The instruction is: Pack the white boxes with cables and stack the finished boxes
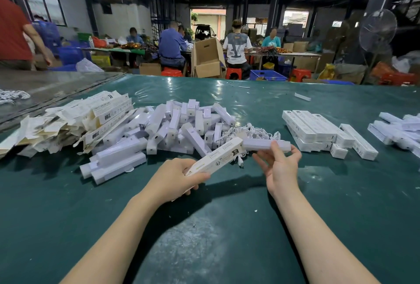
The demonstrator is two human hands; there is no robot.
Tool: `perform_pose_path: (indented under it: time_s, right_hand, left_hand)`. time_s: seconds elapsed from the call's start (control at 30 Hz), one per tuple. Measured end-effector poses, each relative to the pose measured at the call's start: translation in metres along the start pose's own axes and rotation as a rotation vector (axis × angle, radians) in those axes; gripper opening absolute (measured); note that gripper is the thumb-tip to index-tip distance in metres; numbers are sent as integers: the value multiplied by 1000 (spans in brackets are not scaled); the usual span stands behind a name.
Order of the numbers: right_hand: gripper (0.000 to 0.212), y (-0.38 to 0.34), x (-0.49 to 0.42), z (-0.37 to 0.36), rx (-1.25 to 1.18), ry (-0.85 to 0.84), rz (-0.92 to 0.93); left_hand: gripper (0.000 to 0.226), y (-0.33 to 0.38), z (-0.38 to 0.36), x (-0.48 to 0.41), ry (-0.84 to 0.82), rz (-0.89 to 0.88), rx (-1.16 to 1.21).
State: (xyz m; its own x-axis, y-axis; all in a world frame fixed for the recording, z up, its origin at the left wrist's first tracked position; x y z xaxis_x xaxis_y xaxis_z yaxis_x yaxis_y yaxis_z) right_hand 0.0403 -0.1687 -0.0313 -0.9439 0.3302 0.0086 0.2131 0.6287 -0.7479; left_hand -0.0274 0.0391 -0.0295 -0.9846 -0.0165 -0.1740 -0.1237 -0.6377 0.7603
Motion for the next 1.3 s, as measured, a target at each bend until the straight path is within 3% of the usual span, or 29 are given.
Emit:
perform_pose_path:
  time_s: [0.5, 0.7, 0.8, 0.9, 1.03, 1.17, 1.23, 1.3]
  right_hand:
    - [32, -9, 1, 7, 203, 73, 287]
    - [34, -8, 5, 4, 346, 22, 413]
    - [33, -7, 7, 5, 361, 15, 438]
    - [30, -7, 9, 4, 301, 6, 415]
    - [26, -8, 10, 1, 252, 30, 334]
    - [24, -2, 16, -5, 345, -71, 354]
    - [13, 1, 19, -9, 486, -143, 376]
    - [21, 8, 24, -13, 580, -275, 323]
  left_hand:
    - [21, -1, -5, -1, 116, -47, -189]
    - [12, -2, -5, -2, 78, -34, -175]
    - [10, -2, -4, -1, 56, -55, -197]
    - [27, 0, -3, 0, 59, -70, -236]
    - [22, 1, -1, -1, 45, -61, -203]
    - [26, 7, -6, 2, 35, -71, -150]
    - [25, 11, -9, 2, 62, -68, -78]
    - [19, 12, -10, 3, 116, -80, -62]
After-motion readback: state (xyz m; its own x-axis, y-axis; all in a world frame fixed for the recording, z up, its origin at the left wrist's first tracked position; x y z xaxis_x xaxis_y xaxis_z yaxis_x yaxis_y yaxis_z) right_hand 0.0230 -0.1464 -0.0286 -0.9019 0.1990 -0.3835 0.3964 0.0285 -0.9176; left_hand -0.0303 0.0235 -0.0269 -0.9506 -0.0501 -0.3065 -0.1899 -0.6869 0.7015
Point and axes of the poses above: each hand's wrist, its own x-axis away from the middle knuckle, its own z-axis out of the back of the hand, y = z × x, the point moved 1 cm from there along -x, towards the middle knuckle, and after that the axes turned 5 degrees about y, right-handed, at the moved point
